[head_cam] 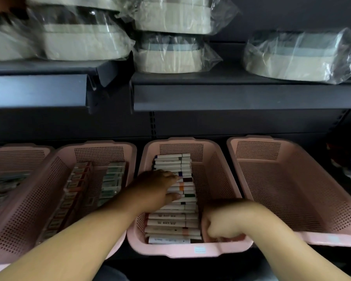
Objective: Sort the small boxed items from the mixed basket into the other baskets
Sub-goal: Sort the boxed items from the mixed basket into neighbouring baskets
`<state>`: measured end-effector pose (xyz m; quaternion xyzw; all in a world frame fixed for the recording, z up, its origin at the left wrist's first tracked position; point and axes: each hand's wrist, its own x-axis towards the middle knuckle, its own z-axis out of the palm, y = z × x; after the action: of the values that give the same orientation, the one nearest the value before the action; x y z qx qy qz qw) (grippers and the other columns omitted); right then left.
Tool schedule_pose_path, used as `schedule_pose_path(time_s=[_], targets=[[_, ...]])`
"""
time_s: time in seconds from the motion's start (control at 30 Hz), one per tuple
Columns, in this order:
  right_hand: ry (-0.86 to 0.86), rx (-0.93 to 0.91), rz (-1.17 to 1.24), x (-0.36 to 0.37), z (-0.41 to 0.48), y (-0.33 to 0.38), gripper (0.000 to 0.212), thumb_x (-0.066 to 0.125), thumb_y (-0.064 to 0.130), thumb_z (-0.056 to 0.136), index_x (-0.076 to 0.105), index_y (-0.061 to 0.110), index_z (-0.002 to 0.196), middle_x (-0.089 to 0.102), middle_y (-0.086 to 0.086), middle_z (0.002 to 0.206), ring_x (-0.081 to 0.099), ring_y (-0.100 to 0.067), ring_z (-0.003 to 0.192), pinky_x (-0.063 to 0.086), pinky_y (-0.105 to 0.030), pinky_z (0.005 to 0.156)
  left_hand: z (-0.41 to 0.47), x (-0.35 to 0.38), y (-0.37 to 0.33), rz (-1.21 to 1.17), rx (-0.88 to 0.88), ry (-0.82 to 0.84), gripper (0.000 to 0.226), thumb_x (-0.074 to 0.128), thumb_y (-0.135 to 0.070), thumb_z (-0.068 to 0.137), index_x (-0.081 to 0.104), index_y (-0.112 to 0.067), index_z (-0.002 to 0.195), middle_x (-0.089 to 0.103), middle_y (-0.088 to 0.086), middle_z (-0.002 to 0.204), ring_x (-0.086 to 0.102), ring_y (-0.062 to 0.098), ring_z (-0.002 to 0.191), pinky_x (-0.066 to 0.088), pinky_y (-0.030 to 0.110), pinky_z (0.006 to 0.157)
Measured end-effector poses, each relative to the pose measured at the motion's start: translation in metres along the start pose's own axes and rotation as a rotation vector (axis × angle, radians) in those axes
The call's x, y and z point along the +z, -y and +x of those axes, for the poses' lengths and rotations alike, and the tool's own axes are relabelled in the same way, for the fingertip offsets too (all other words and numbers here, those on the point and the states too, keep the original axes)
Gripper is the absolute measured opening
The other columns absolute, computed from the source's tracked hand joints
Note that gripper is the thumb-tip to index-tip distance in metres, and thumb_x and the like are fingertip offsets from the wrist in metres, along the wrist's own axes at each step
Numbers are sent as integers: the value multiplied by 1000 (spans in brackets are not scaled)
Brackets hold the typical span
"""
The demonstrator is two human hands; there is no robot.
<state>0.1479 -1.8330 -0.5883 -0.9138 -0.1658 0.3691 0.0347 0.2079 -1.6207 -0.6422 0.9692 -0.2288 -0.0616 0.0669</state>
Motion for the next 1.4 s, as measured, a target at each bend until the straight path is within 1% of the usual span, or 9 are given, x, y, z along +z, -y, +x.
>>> schedule_pose_path(time_s=[0.2, 0.37, 0.57, 0.67, 0.9, 1.1, 1.23, 1.33, 1.4], targets=[[29, -30, 25, 3, 4, -3, 40, 45, 13, 89, 74, 30, 110, 69, 4, 89, 55, -10, 61, 43, -20, 56, 0, 0, 0, 5, 4, -1, 68, 49, -61, 103, 30, -33, 163, 30, -12, 168, 30, 12, 152, 23, 25, 120], [12, -40, 6, 7, 5, -3, 39, 46, 14, 88, 73, 30, 111, 73, 1, 108, 67, -22, 96, 53, -29, 79, 1, 1, 1, 15, 8, -8, 69, 49, -61, 102, 32, -32, 162, 32, -10, 168, 31, 12, 151, 25, 26, 121], [-79, 39, 17, 5, 8, -10, 24, 47, 14, 87, 69, 16, 98, 69, -3, 79, 62, -22, 63, 54, -31, 60, 0, 0, 1, 17, 1, 14, 69, 49, -62, 102, 30, -34, 162, 30, -11, 168, 30, 12, 152, 24, 26, 120], [-181, 20, -48, -1, 24, -14, 9, 54, 15, 90, 61, 16, 85, 60, 4, 75, 58, -14, 67, 49, -26, 60, 4, -2, 0, 15, -8, 41, 73, 50, -64, 101, 28, -34, 163, 27, -11, 169, 27, 12, 153, 22, 27, 121], [-214, 14, -100, -13, 66, -14, 19, 50, 16, 98, 64, 8, 109, 64, -6, 97, 63, -19, 89, 56, -33, 82, 29, 6, -10, 100, -91, 91, 83, 36, -72, 100, 5, -32, 167, -2, -6, 175, -2, 25, 161, 4, 51, 129], [-642, 53, 428, -28, 114, -18, 26, 53, 22, 100, 62, 18, 124, 66, 0, 119, 64, -20, 105, 44, -23, 76, 75, 17, -11, -42, -231, -53, 81, 44, -56, 103, 0, -31, 167, -7, -2, 175, -6, 27, 161, 4, 55, 128], [-653, 119, 633, -38, 134, -26, 34, 40, 16, 106, 57, 5, 134, 60, -13, 134, 58, -27, 121, 47, -18, 82, 89, 29, -7, -93, -264, -133, 74, 34, -57, 106, 7, -26, 167, 1, 3, 175, -1, 30, 161, 7, 58, 128], [-731, 104, 924, -49, 139, -30, 31, 36, 9, 107, 61, -7, 116, 66, -17, 104, 60, -25, 92, 43, -6, 58, 93, 30, -5, -53, -287, -86, 70, 34, -57, 106, 16, -26, 166, 12, 5, 174, 10, 30, 160, 11, 57, 128], [-751, 110, 958, -52, 146, -30, 31, 34, 10, 108, 60, -4, 116, 63, -12, 98, 57, -21, 88, 43, -11, 63, 92, 27, -7, -59, -300, -93, 65, 38, -57, 104, 28, -30, 162, 27, 3, 169, 25, 29, 155, 19, 55, 126]])
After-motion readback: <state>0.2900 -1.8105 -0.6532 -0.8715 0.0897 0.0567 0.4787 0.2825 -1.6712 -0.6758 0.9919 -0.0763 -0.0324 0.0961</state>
